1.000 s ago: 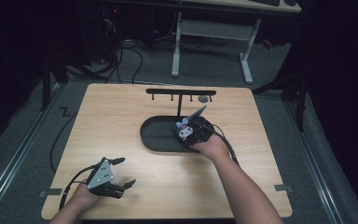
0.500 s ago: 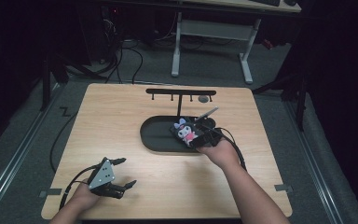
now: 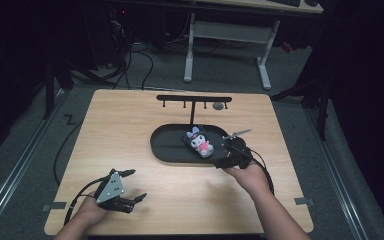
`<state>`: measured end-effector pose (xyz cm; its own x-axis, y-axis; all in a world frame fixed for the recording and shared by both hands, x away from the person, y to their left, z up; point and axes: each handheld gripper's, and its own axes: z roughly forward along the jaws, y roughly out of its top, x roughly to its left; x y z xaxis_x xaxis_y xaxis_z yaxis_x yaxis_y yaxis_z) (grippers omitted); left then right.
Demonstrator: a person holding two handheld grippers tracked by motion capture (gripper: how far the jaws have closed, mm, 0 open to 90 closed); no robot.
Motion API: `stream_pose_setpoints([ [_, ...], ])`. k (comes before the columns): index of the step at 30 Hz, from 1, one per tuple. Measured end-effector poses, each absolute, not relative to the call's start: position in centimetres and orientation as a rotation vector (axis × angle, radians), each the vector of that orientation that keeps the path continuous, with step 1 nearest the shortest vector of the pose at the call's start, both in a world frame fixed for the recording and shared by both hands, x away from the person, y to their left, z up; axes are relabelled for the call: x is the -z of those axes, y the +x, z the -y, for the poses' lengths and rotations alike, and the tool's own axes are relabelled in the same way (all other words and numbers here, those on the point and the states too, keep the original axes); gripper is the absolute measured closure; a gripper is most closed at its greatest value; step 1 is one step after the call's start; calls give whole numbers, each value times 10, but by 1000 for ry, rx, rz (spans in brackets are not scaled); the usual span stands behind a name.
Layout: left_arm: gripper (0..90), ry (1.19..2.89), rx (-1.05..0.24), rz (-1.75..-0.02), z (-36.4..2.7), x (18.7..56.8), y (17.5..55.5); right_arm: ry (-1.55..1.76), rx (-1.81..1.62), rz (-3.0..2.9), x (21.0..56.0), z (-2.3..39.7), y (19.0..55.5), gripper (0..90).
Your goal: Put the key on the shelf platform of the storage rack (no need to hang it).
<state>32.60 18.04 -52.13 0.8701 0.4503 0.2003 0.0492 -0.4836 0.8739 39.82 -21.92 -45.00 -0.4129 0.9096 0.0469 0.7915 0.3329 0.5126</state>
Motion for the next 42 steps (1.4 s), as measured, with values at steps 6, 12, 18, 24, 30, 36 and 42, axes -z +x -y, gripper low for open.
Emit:
stream_pose_setpoints([
  [6, 154, 2036, -505, -366, -180, 521, 326, 1508, -787, -2284, 464, 236, 379, 195],
  [12, 154, 2037, -506, -371, -179, 522, 327, 1463, -880, -2186, 482, 252, 350, 165],
  [18, 154, 2043, -510, -372, -178, 522, 327, 1414, -953, -2093, 503, 259, 316, 155],
  [24, 154, 2042, -503, -377, -178, 522, 328, 1367, -1123, -1971, 516, 270, 285, 153],
  [30, 154, 2058, -513, -386, -176, 522, 329, 1365, -1129, -1934, 517, 276, 284, 155],
  [36, 154, 2061, -518, -376, -176, 522, 327, 1363, -1114, -1953, 521, 274, 287, 156],
  [42, 154, 2048, -507, -371, -178, 522, 327, 1370, -1113, -1955, 523, 272, 289, 156],
])
